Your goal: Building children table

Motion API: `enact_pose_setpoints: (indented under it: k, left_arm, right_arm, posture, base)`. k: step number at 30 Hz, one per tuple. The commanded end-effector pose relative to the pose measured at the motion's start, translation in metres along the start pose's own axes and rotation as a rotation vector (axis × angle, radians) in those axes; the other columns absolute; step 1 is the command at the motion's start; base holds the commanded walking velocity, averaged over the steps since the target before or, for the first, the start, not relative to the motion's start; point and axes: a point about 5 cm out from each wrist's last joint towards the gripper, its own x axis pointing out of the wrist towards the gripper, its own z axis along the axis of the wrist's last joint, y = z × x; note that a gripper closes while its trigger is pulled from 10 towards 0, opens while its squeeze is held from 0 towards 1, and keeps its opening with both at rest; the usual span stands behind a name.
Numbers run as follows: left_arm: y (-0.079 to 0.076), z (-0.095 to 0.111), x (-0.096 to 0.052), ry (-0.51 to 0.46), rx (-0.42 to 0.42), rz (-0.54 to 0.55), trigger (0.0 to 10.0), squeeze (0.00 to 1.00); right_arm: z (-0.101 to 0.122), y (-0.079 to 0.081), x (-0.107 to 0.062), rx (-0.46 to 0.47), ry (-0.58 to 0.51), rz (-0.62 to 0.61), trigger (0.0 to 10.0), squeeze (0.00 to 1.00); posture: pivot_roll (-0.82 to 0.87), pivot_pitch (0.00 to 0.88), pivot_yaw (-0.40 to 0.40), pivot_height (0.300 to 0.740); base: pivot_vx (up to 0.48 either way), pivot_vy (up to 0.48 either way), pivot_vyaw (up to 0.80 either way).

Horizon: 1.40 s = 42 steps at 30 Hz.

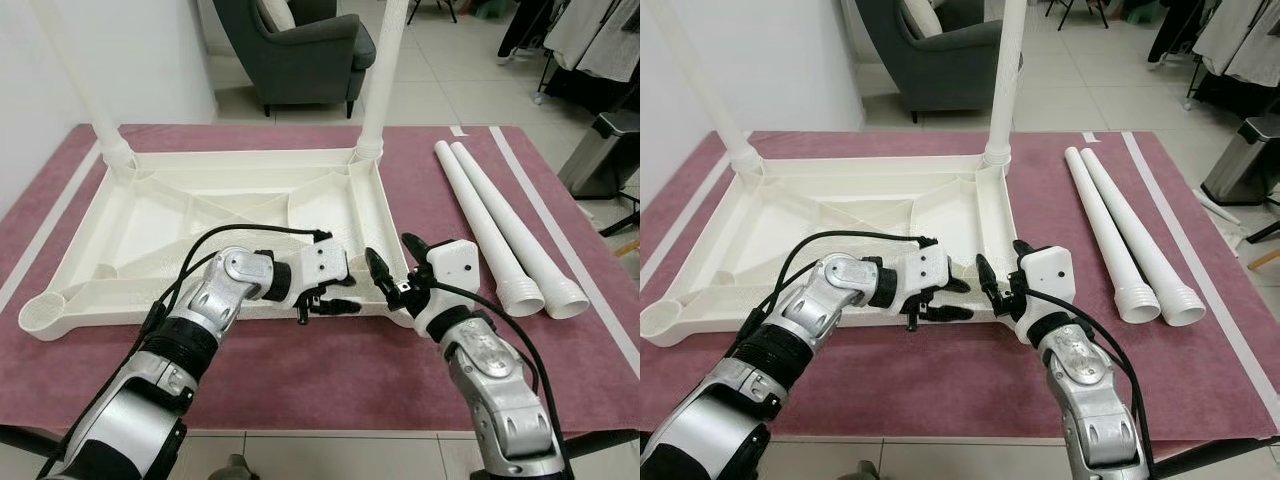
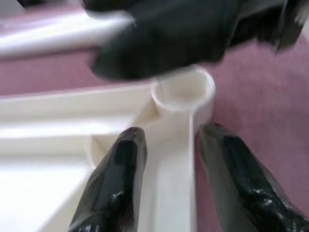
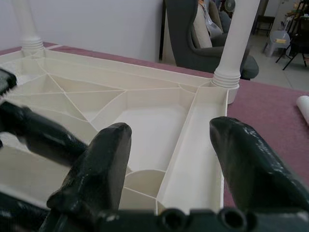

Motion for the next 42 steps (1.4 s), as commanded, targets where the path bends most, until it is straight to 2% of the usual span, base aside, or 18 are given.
enact_pose_setpoints:
  k: [1,4,5,6,9,11,12,16,19,21,23,28,32,36,42]
  left_arm:
    - [0.014,0.003,-0.011,-0.032,-0.01,0.265,10.0,0.0]
    - [0.018,0.003,-0.033,-0.079,-0.075,0.455,10.0,0.0]
    - [0.019,-0.001,-0.041,-0.084,-0.132,0.554,10.0,0.0]
    - [0.019,-0.001,-0.041,-0.084,-0.132,0.554,10.0,0.0]
    - [0.014,-0.013,-0.06,-0.048,-0.285,0.791,10.0,0.0]
    - [0.011,-0.013,-0.062,-0.043,-0.263,0.83,10.0,0.0]
    - [0.009,-0.012,-0.064,-0.047,-0.229,0.876,10.0,0.0]
    - [0.008,-0.011,-0.064,-0.055,-0.23,0.896,10.0,0.0]
    - [0.013,-0.007,-0.059,-0.084,-0.261,0.954,10.0,0.0]
    - [0.021,-0.006,-0.056,-0.091,-0.283,1.029,10.0,0.0]
    - [0.024,-0.008,-0.056,-0.065,-0.247,1.061,10.0,0.0]
    - [0.024,-0.008,-0.057,-0.044,-0.235,1.065,10.0,0.0]
    - [0.026,-0.011,-0.061,0.012,-0.184,1.145,10.0,0.0]
    - [0.027,-0.012,-0.06,0.022,-0.168,1.147,10.0,0.0]
    - [0.029,-0.012,-0.06,0.023,-0.165,1.145,10.0,0.0]
  right_arm:
    - [-0.001,-0.001,0.0,0.015,0.005,0.007,10.0,0.0]
    - [-0.003,-0.004,0.003,0.025,0.003,-0.024,10.0,0.0]
    - [-0.004,-0.005,0.005,0.028,0.002,-0.035,10.0,0.0]
    - [-0.004,-0.005,0.005,0.028,0.002,-0.035,10.0,0.0]
    - [-0.008,-0.01,0.01,0.015,0.008,-0.053,10.0,0.0]
    - [-0.008,-0.016,0.013,0.008,0.008,-0.06,10.0,0.0]
    - [-0.007,-0.024,0.018,0.0,0.005,-0.069,10.0,0.0]
    - [-0.006,-0.027,0.02,-0.002,0.002,-0.07,10.0,0.0]
    - [-0.003,-0.028,0.028,0.01,-0.011,-0.06,10.0,0.0]
    - [-0.002,-0.018,0.032,0.039,-0.025,-0.044,10.0,0.0]
    - [-0.003,-0.008,0.032,0.062,-0.03,-0.043,10.0,0.0]
    - [-0.004,-0.005,0.033,0.071,-0.033,-0.048,10.0,0.0]
    - [-0.002,-0.008,0.03,0.081,-0.06,-0.049,10.0,0.0]
    - [-0.002,-0.016,0.031,0.069,-0.066,-0.067,10.0,0.0]
    - [-0.002,-0.016,0.031,0.069,-0.068,-0.076,10.0,0.0]
  posture:
    - [0.03,0.0,0.023,0.74]
    - [0.03,0.0,0.008,0.74]
    - [0.04,0.0,0.002,0.74]
    - [0.04,0.0,0.002,0.74]
    - [0.04,0.0,-0.006,0.74]
    - [0.05,0.0,-0.016,0.74]
    - [0.05,0.0,-0.022,0.74]
    - [0.05,0.0,-0.022,0.74]
    - [0.07,0.0,-0.04,0.74]
    - [0.07,0.0,-0.048,0.74]
    - [0.07,0.0,-0.051,0.74]
    - [0.07,0.0,-0.051,0.74]
    - [0.07,0.0,-0.039,0.74]
    - [0.07,0.0,-0.029,0.74]
    - [0.07,0.0,-0.024,0.74]
  base:
    - [0.0,0.0,0.0]
    - [0.0,0.0,0.0]
    - [0.0,0.0,0.0]
    - [0.0,0.0,0.0]
    - [0.0,0.0,0.0]
    - [0.0,0.0,0.0]
    - [0.0,0.0,0.0]
    - [0.0,0.0,0.0]
    - [0.0,0.0,0.0]
    - [0.0,0.0,0.0]
    - [0.0,0.0,0.0]
    - [0.0,0.0,0.0]
    - [0.0,-0.48,0.0]
    - [0.0,-0.48,0.0]
    - [0.0,-0.48,0.0]
